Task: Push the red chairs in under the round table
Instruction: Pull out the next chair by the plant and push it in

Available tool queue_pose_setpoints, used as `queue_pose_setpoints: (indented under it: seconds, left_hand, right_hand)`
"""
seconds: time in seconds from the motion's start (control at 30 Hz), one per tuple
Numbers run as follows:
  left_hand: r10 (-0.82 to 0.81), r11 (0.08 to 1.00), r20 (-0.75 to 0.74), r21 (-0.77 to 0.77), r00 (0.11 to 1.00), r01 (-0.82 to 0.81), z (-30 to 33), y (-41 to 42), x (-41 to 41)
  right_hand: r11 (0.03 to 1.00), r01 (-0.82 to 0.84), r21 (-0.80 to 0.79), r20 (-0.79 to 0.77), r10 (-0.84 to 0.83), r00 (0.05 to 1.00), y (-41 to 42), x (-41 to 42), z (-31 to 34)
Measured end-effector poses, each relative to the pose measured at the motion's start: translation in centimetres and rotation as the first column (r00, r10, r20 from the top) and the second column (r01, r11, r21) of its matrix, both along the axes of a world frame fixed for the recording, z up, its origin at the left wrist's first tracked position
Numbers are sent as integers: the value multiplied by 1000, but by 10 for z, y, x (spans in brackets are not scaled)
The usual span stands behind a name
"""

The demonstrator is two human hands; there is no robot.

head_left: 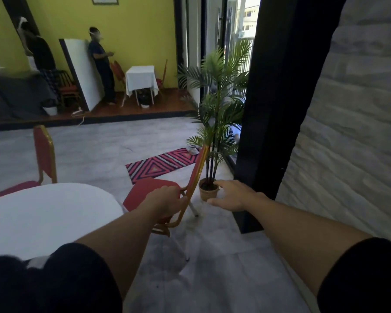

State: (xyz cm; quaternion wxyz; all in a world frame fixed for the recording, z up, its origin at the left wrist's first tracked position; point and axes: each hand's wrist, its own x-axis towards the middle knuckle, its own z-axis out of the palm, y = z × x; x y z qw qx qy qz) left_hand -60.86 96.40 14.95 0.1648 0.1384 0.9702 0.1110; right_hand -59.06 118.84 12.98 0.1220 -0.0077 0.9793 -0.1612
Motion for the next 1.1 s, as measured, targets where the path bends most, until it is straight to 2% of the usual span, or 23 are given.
queue_pose_setpoints:
  seconds: [0.23,0.5,0.67,0.83,1.0,1.1]
  left_hand:
    - [85,996,-16,20,996,-85,-27,71,-114]
    - [233,971,70,35,970,-236,-54,138,-201]
    - [301,951,133,27,944,-307,-80,155,-259]
    - [321,938,217,58,922,-341,-110,157,-311]
    - [366,902,279,129,888,-412,-146,166,-377]
    - [413,861,312,172,856,-479,-163,173,-400]
  right_hand:
    - [997,-81,-3,-16,81,997,77,-137,-21]
    - [965,-262,-2,25,262,965,150,-285,-39]
    - [918,-395,28,95,391,915,149,-371,-69]
    - [877,-474,77,69,470,880,142,-442,-90]
    - [800,-565,203,78,562,823,141,-522,-114]
    - [706,-644,297,135,636,760,134,-556,-124]
